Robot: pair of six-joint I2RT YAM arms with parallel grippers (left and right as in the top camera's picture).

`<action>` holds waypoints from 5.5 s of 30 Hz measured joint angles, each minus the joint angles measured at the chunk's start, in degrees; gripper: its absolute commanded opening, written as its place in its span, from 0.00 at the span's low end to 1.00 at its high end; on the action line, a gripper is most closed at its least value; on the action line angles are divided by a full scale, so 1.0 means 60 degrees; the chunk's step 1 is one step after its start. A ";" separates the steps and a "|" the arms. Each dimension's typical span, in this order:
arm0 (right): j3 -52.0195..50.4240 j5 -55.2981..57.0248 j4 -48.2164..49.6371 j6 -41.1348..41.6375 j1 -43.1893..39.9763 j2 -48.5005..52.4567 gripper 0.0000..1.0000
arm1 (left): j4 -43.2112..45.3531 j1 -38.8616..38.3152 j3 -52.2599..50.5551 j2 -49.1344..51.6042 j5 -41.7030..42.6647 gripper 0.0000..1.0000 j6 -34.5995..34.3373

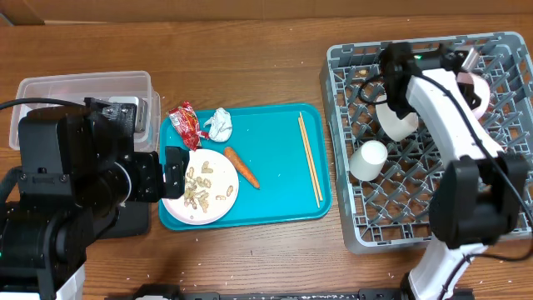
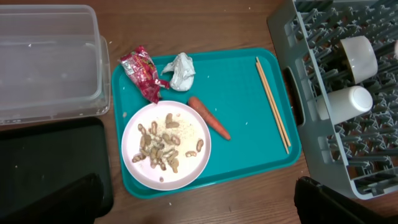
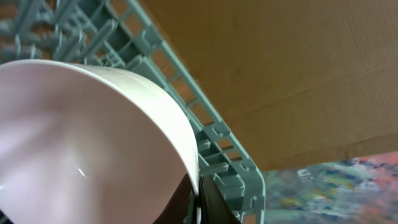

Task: Sort waste into correct bins and load items into the dishwasher
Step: 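Set the pink-rimmed bowl into the dish rack with the right gripper, then move the right gripper to the chopsticks and grasp one, then place the chopstick into the dish rack with the right gripper, then return the right gripper to the tray and grasp the second chopstick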

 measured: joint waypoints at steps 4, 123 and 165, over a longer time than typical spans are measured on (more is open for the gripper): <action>-0.0015 0.0317 -0.0171 0.0033 0.0029 0.0554 0.04 | 0.0000 0.0000 0.0000 0.0000 0.0000 1.00 -0.0004; -0.1588 -1.1734 0.3333 -0.1636 0.4229 -0.1344 0.04 | -0.0004 0.0000 0.0000 0.0000 0.0000 1.00 0.0000; -0.2885 -1.0819 0.5034 -0.1005 0.5235 -0.1322 0.45 | 0.0000 0.0000 0.0000 0.0000 0.0000 1.00 0.0000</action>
